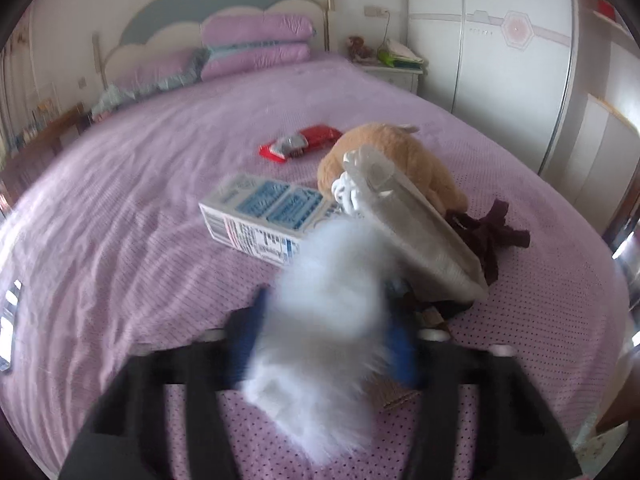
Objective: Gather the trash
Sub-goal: 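Grasp the white fluffy toy with the left gripper and lift it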
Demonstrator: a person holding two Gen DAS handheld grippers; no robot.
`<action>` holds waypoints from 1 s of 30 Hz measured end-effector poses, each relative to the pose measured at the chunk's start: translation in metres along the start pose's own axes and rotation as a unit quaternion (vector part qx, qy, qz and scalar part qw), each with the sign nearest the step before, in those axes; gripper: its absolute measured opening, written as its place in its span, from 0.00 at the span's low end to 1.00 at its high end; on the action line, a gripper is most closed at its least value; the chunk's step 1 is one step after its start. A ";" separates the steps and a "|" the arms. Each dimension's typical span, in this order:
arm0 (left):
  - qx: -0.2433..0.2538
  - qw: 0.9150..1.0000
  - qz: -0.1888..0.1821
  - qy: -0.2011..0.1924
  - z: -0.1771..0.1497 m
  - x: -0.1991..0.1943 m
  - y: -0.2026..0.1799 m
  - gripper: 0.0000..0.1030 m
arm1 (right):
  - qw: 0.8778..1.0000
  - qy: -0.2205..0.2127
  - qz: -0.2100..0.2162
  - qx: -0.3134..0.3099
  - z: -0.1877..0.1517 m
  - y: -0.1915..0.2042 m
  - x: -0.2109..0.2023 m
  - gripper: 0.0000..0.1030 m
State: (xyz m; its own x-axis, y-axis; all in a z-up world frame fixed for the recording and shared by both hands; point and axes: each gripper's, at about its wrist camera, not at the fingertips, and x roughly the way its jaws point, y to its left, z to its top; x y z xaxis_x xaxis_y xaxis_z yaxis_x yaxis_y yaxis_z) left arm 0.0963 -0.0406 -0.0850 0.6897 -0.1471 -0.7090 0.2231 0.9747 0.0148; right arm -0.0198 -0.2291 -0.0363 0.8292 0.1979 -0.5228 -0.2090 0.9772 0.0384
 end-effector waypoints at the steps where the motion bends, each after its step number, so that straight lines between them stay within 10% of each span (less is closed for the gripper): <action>1: -0.009 1.000 -0.009 -0.001 0.000 -0.001 0.004 0.38 | 1.000 0.000 0.000 0.000 0.000 0.000 0.000 0.41; 4: -0.030 0.999 -0.031 -0.015 -0.002 -0.012 0.014 0.25 | 1.000 0.001 -0.001 -0.001 -0.001 0.001 0.001 0.41; 15: -0.053 0.993 -0.024 -0.105 -0.005 -0.106 0.039 0.23 | 1.000 -0.005 0.017 -0.010 0.002 0.009 0.000 0.41; 30: 0.063 0.980 -0.151 -0.115 0.010 -0.120 -0.103 0.24 | 0.999 -0.022 -0.042 0.014 -0.014 -0.036 -0.054 0.41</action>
State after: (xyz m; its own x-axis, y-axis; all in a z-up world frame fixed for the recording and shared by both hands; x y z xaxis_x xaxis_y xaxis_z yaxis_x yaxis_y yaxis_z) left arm -0.0025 -0.1246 0.0052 0.7131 -0.4732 -0.5173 0.5143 0.8545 -0.0728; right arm -0.0641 -0.2763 -0.0221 0.8652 0.1186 -0.4873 -0.1247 0.9920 0.0201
